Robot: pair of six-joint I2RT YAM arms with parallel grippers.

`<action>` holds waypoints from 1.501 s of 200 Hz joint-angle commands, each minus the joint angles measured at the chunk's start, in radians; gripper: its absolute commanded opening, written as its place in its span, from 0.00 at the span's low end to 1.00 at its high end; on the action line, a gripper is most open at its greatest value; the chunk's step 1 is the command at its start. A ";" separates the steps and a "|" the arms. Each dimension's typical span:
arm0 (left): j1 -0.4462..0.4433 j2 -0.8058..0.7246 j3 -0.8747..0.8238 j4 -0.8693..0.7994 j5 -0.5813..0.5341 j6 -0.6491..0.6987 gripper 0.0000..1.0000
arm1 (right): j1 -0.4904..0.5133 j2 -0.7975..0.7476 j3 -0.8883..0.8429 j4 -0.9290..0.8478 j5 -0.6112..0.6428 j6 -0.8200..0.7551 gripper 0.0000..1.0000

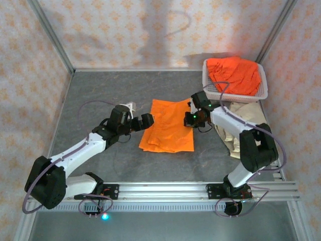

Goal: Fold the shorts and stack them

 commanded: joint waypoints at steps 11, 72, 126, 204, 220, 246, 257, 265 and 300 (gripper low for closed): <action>0.005 -0.020 0.002 0.031 -0.003 0.029 1.00 | 0.003 -0.030 0.107 -0.332 0.276 -0.175 0.00; 0.004 -0.023 0.000 0.038 0.008 0.042 1.00 | 0.001 -0.010 0.296 -0.589 0.671 -0.270 0.00; 0.005 -0.021 -0.007 0.043 0.014 0.045 1.00 | -0.015 0.056 0.405 -0.719 0.944 -0.317 0.00; 0.006 -0.031 0.005 0.026 0.008 0.051 1.00 | -0.016 0.063 0.474 -0.733 1.099 -0.390 0.00; 0.005 -0.029 0.011 0.023 0.007 0.053 1.00 | -0.017 0.053 0.478 -0.733 1.101 -0.401 0.00; 0.006 -0.033 0.022 0.002 -0.003 0.062 1.00 | -0.027 0.030 0.475 -0.724 1.120 -0.425 0.00; 0.005 -0.035 0.025 0.001 -0.005 0.063 1.00 | -0.033 0.022 0.480 -0.725 1.129 -0.429 0.00; 0.006 -0.035 0.026 0.000 -0.006 0.063 1.00 | -0.036 0.020 0.486 -0.729 1.135 -0.429 0.00; 0.006 -0.035 0.033 -0.008 -0.006 0.065 1.00 | -0.050 0.002 0.530 -0.751 1.171 -0.432 0.00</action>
